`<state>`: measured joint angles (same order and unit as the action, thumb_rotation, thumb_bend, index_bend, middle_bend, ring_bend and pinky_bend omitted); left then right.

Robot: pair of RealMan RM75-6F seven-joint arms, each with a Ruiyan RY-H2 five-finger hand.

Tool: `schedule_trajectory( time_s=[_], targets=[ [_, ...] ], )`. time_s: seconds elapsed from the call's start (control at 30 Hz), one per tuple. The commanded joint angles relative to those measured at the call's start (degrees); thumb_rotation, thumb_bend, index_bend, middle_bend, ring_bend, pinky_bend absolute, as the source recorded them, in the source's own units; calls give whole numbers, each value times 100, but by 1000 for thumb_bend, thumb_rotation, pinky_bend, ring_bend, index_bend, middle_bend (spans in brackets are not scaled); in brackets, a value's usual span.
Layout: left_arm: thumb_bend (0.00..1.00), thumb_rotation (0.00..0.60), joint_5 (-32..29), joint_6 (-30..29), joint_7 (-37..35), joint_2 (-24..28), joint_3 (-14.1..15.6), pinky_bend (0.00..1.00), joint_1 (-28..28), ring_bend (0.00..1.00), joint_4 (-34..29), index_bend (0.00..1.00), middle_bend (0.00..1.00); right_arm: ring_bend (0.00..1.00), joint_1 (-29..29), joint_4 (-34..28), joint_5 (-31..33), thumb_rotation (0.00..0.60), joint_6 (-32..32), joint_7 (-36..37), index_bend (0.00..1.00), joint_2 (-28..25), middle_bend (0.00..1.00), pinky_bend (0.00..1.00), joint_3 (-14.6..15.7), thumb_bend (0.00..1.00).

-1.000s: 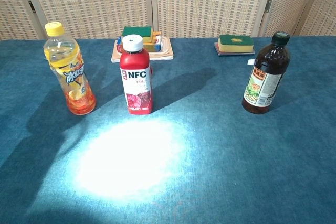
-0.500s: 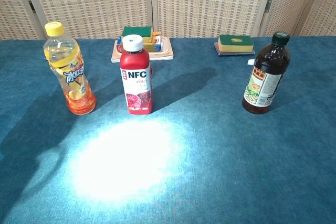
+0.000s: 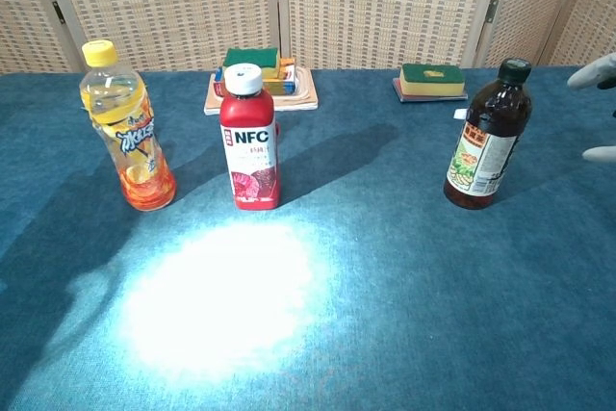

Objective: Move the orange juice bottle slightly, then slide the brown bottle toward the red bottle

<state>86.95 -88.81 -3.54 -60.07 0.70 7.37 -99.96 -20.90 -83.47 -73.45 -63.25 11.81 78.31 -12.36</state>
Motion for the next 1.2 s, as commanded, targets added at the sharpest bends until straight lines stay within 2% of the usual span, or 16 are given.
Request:
schedule_trajectory(
  time_s=[0.03, 0.63, 1.2],
  targets=[
    [144, 600, 30, 6, -53, 12, -20, 373, -24, 131, 27, 142, 23, 139, -127, 222, -2, 600, 96, 131, 275, 197, 179, 292, -39, 105],
    [143, 600, 179, 25, -119, 52, -81, 373, -123, 131, -24, 157, 23, 139, -654, 1373, -208, 600, 429, 976, 275, 1131, 179, 292, -41, 104],
    [143, 600, 307, 101, -167, 85, -73, 373, -163, 131, -81, 163, 23, 139, -889, 2173, -473, 600, 222, 1446, 275, 1733, 233, 292, -9, 108]
  ],
)
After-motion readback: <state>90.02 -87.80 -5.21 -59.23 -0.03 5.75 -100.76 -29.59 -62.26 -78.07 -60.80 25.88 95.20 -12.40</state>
